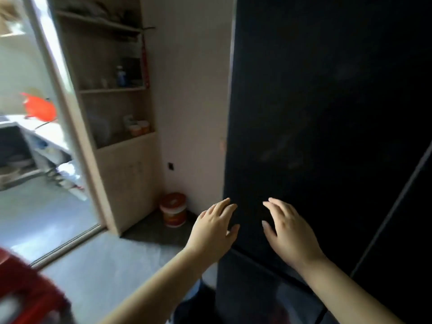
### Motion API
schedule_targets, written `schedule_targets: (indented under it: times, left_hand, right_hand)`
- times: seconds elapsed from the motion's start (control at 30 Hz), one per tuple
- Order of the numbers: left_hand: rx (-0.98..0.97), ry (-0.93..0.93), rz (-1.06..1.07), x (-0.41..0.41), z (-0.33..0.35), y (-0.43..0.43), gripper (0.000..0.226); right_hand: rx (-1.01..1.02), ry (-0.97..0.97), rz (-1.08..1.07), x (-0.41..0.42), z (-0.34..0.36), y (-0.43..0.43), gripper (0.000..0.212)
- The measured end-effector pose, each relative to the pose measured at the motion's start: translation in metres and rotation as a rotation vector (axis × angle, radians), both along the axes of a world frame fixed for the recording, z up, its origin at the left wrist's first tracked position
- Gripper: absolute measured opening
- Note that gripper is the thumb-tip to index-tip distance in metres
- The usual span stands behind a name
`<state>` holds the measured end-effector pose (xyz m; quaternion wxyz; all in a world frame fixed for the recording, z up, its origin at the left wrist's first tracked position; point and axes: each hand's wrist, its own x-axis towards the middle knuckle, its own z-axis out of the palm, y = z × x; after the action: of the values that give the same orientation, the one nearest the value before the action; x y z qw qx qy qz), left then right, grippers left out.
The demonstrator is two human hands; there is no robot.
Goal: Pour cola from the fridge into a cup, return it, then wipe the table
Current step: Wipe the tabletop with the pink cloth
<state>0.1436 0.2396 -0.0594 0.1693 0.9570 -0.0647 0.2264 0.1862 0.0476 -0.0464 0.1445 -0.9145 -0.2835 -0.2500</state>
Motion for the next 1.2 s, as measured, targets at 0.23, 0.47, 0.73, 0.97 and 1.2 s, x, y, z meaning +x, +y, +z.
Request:
schedule_targets:
  times: [0.23,0.47,0.73,0.97,1.2]
  left_hand:
    - [0.039,0.175,0.363,-0.142,-0.023,0.140,0.047]
    - [0.093,0.157,0.793,-0.323,-0.025,0.249,0.046]
    - [0.143,0.176,1.270,-0.531,-0.022,0.313,0.053]
    - [0.152,0.149,1.560,-0.647,-0.026,0.313,0.054]
    - [0.063,0.149,1.798,-0.710,-0.063,0.309,0.054]
  right_hand:
    - [-0.020,0.097,0.397,-0.058,-0.028,0.168,0.038]
    - [-0.072,0.129,0.741,-0.187,-0.042,0.329,0.051]
    - [-0.072,0.141,1.159,-0.364,-0.049,0.478,0.051]
    - [-0.113,0.104,1.486,-0.491,-0.049,0.544,0.054]
    - [-0.215,0.089,1.716,-0.571,-0.078,0.603,0.045]
